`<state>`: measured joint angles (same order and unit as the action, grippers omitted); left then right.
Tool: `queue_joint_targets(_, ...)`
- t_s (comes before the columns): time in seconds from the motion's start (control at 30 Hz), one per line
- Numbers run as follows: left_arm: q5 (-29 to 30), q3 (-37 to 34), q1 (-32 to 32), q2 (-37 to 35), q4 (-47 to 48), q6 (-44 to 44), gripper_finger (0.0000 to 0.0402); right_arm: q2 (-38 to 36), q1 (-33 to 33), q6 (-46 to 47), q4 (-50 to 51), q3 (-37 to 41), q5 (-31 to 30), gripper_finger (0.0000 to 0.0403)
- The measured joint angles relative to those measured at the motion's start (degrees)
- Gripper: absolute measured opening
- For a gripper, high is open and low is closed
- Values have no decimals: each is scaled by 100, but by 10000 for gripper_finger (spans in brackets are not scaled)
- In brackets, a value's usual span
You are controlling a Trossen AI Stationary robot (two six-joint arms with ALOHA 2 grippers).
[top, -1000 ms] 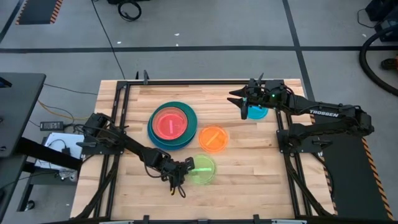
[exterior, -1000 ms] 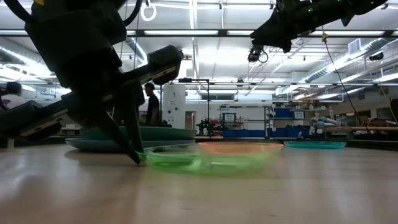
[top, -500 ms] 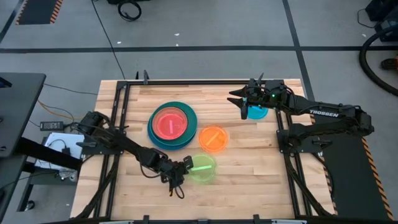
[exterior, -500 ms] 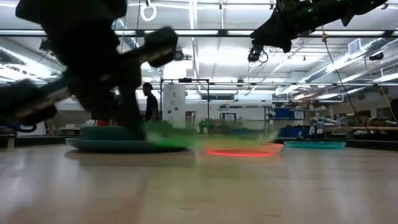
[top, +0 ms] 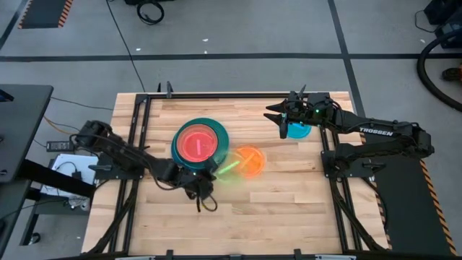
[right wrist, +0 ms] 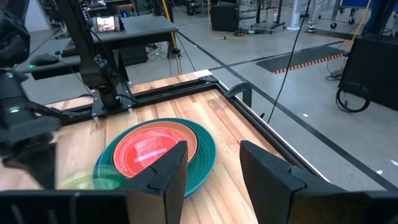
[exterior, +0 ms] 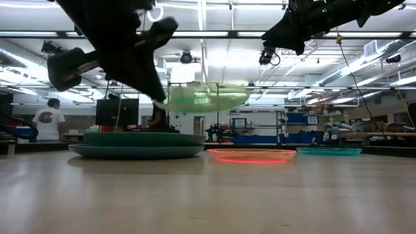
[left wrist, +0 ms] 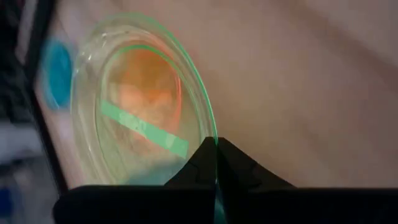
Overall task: Stack plastic plates
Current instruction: Stack the transparent green plate on the transparent pink plate, then stack the transparent orange plate on the transparent green plate
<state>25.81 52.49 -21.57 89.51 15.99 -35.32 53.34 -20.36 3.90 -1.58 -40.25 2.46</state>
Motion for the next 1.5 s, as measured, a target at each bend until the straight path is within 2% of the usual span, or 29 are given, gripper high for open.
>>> queue_joint_targets(0.2, 26, -2, 510, -49, 847, 1221, 10, 0, 0, 0, 1, 0, 0, 158)
queue_joint_targets(0.37, 255, 0, 799, -47, 1118, 2205, 10, 0, -1, 0, 4, 0, 0, 158)
queue_joint_targets(0.5, 523, 0, 871, -47, 1299, 2970, 11, 0, 0, 0, 4, 0, 0, 158)
queue_joint_targets(0.73, 516, 0, 882, -47, 2330, 4602, 11, 0, 0, 0, 4, 0, 2, 158)
queue_joint_targets(0.87, 409, 0, 876, -47, 2735, 5136, 12, 0, 0, 0, 4, 0, 2, 158)
queue_joint_targets(1.0, 389, 0, 810, -47, 2719, 5242, 40, 0, 0, 20, 2, 0, 2, 158)
queue_joint_targets(1.2, 385, 0, 790, -47, 2519, 5164, 130, 0, 0, 13, 2, 0, 2, 158)
queue_joint_targets(1.33, 386, 0, 786, -45, 1724, 4617, 173, 0, 0, 4, -2, 0, 2, 158)
queue_joint_targets(1.5, 386, 2, 784, 43, 703, 3716, 191, 0, 0, 4, -2, 0, 0, 158)
